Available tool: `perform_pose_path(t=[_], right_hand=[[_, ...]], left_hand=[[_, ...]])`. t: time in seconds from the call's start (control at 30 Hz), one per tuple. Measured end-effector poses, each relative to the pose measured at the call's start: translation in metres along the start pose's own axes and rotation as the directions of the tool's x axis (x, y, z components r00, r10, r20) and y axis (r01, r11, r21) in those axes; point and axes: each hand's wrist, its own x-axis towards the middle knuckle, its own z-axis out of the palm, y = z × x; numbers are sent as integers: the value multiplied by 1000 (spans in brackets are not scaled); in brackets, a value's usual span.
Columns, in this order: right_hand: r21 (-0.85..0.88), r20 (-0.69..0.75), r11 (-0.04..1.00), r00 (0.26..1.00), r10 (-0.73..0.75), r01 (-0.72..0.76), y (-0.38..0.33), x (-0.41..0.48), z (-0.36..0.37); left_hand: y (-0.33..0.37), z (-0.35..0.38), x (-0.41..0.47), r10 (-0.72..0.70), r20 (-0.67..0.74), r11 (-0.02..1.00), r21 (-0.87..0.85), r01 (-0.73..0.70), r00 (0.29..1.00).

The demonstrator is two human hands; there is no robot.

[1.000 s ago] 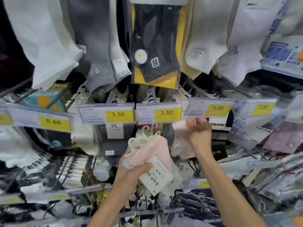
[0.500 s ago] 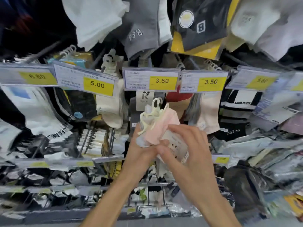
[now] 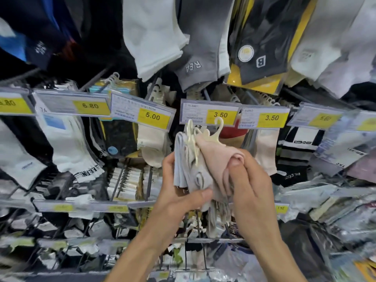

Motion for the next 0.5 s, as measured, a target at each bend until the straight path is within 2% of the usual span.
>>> perform_pose_path(t=[0.13, 0.27, 0.4, 0.5], right_hand=[[53, 25, 999, 1000, 6, -7, -10, -1, 4], [83, 209, 997, 978, -19, 1, -21, -1, 10], [31, 297, 999, 954, -33, 25, -21, -4, 14], [31, 369, 999, 929, 11, -25, -17, -8, 15]], left_hand=[[8, 3, -2, 71, -55, 997, -19, -72, 996], [20, 7, 1, 243, -115, 965, 131, -228, 963], [26, 4, -1, 261, -160, 956, 177, -232, 952], [23, -2, -6, 228, -183, 965, 175, -197, 956]])
